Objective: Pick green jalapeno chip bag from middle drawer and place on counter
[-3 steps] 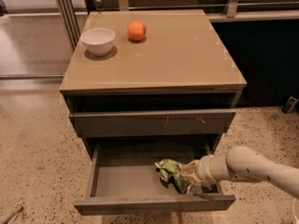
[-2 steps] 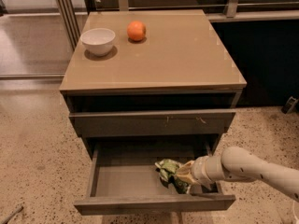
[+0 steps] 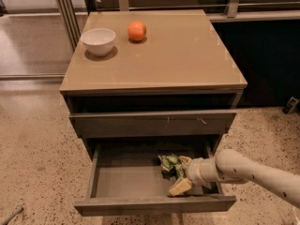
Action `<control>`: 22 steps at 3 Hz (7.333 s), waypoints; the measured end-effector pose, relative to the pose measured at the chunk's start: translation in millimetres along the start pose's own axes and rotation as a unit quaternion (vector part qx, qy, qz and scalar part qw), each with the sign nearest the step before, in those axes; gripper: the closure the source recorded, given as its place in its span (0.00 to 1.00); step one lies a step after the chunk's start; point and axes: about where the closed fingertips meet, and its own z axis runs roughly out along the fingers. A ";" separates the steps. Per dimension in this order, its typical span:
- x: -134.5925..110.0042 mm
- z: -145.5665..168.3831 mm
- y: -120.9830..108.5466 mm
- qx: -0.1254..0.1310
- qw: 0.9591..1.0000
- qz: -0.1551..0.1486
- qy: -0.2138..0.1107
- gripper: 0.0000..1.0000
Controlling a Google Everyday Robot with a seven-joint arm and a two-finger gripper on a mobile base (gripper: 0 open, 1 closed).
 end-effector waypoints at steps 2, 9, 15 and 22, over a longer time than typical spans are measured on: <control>7.0 25.0 -11.5 0.010 1.000 -0.006 -0.011 0.25; -96.9 -36.9 41.1 -0.067 0.991 -0.099 -0.055 1.00; -323.1 -268.8 26.4 0.034 0.983 -0.117 -0.137 1.00; -405.8 -345.3 -118.9 0.203 0.962 -0.171 -0.069 1.00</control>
Offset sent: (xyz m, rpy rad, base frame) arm 0.0254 0.0081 -0.0421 0.0020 -0.0542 -0.0186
